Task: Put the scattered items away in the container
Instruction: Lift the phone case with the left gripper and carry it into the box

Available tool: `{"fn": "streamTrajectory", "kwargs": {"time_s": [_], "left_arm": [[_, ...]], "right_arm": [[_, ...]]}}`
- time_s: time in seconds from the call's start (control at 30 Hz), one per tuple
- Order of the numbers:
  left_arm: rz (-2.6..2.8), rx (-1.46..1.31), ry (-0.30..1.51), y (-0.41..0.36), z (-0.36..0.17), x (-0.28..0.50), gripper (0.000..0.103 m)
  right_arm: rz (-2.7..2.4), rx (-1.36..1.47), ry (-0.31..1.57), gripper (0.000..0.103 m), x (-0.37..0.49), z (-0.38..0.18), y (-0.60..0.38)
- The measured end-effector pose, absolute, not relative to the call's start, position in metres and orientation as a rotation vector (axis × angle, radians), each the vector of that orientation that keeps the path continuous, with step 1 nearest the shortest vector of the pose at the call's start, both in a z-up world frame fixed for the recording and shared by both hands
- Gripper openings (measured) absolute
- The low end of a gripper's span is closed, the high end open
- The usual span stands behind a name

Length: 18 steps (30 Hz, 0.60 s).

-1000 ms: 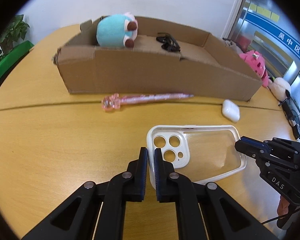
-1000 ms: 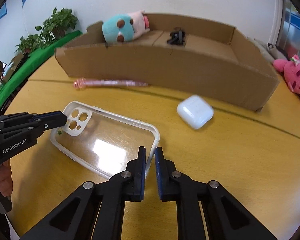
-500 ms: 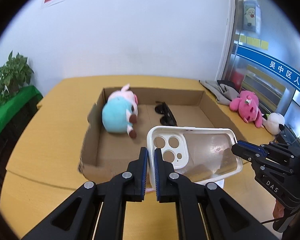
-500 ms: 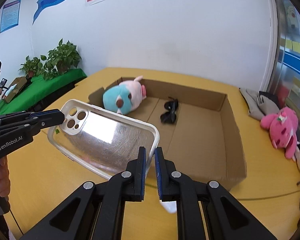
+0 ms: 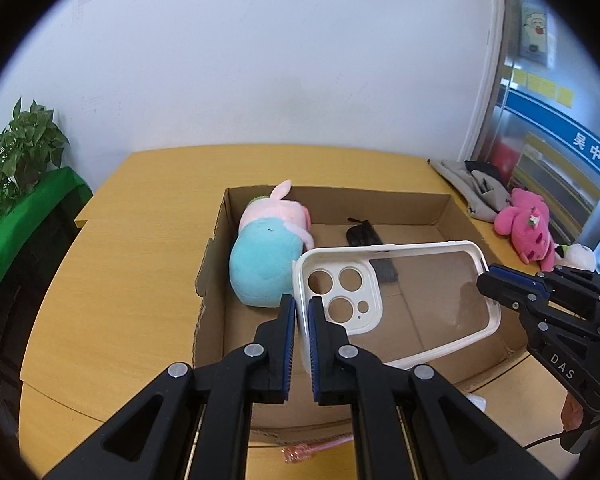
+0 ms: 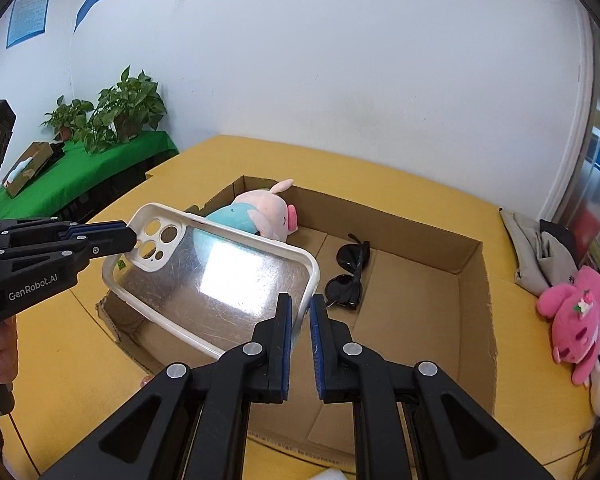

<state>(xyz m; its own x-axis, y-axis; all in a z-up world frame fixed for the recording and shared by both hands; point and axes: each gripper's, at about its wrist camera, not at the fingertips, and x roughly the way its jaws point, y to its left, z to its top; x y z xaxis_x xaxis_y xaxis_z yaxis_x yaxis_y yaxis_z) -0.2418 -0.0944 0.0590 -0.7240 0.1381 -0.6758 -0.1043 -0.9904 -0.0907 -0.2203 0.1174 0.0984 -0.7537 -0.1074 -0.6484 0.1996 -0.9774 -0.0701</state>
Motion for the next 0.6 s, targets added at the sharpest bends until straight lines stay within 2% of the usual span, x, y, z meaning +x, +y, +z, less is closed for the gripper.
{"fn": "streamTrajectory", "kwargs": {"time_s": [0.37, 0.6], "left_arm": [[2.715, -1.405, -0.064, -0.109, 0.003, -0.292, 0.005], [2.63, -1.589, 0.011, -0.106, -0.032, -0.306, 0.005]], "right_arm": [[-2.639, 1.309, 0.07, 0.01, -0.281, 0.038, 0.114], [-2.588, 1.436, 0.049, 0.01, -0.295, 0.01, 0.113]]}}
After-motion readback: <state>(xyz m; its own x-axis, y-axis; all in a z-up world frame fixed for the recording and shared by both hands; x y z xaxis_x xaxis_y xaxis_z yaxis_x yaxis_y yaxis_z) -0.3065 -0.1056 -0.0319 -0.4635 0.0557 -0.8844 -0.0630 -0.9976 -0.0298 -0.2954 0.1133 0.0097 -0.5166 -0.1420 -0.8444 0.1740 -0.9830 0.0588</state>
